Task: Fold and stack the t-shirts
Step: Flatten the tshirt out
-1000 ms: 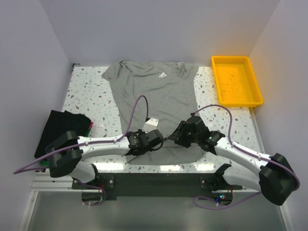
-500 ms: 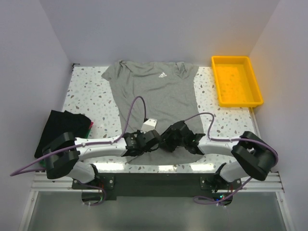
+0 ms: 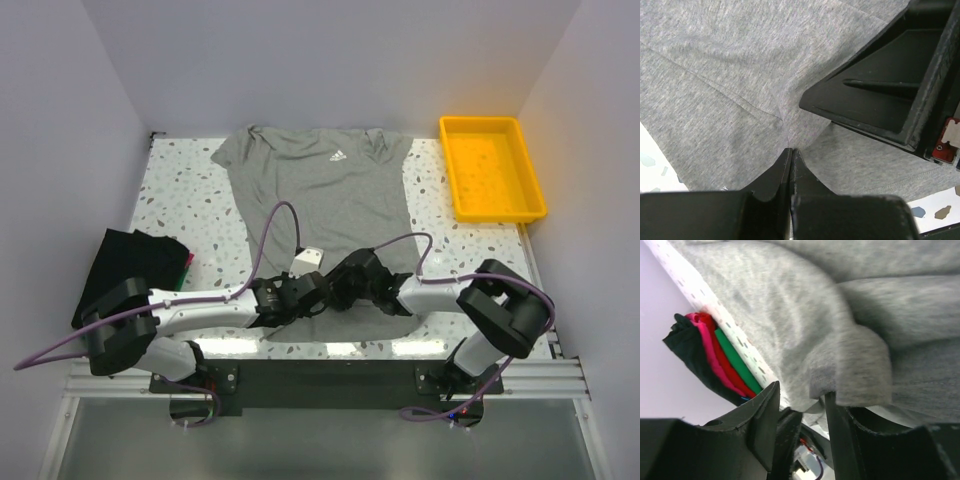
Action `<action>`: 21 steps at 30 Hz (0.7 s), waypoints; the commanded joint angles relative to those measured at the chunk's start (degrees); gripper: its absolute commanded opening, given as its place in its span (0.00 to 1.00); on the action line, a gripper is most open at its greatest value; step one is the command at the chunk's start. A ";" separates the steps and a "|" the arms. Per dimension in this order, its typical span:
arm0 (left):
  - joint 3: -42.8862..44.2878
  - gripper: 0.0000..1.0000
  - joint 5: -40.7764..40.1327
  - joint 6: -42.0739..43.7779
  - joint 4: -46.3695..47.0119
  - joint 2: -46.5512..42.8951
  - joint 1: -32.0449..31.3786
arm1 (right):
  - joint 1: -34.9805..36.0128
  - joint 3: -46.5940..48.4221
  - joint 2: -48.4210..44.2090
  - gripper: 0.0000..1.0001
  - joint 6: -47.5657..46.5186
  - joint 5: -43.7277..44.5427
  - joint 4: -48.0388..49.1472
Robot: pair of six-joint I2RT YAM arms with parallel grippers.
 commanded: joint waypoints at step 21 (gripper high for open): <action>0.17 0.00 -0.21 0.66 3.32 -2.18 0.24 | 1.64 7.55 4.51 0.37 -4.85 -0.79 -2.54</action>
